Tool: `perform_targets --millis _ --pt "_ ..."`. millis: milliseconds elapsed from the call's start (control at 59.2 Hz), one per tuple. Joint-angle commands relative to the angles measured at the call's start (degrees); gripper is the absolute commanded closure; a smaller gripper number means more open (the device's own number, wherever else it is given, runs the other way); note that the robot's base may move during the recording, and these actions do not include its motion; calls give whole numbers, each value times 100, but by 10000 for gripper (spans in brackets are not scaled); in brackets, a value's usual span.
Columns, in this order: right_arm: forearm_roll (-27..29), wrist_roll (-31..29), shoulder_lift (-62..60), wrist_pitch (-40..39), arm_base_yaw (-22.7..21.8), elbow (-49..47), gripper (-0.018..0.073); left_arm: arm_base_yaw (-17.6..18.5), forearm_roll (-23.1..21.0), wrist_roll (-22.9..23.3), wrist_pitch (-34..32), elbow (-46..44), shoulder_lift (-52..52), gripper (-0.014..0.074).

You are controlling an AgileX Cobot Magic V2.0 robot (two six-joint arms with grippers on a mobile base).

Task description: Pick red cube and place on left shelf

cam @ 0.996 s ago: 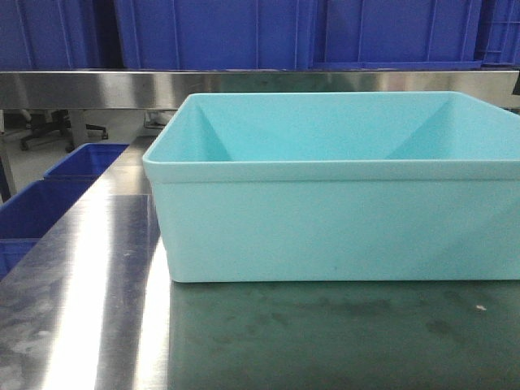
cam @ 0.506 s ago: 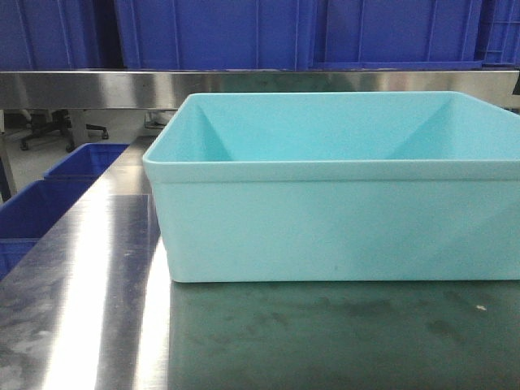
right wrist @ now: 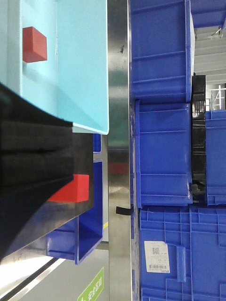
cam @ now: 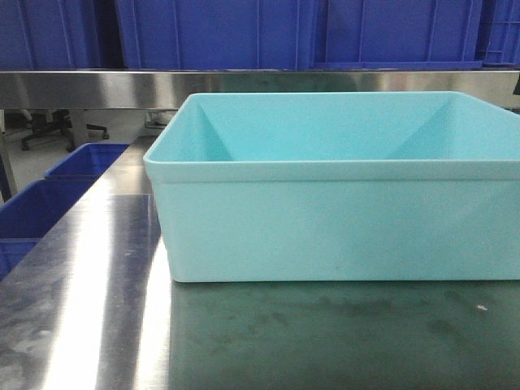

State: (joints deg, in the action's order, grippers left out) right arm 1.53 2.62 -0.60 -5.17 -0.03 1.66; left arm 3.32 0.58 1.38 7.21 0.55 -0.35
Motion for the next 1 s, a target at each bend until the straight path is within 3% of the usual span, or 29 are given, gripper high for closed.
perform_targets --millis 0,236,641,793,979 --pt "-58 -40 -121 -560 -2 -103 494 27 -22 5 -496 132 -114 495" --pt "-58 -35 768 -287 -2 -736 494 27 -22 5 -496 132 -114 495" --pt "-53 -35 3759 -34 -2 -3313 494 27 -22 5 -496 132 -114 495" --pt "175 -35 4788 784 41 -4525 494 27 -22 5 -496 132 -114 495" --pt "517 -35 5831 2006 422 -5670 494 27 -22 5 -496 132 -114 495"
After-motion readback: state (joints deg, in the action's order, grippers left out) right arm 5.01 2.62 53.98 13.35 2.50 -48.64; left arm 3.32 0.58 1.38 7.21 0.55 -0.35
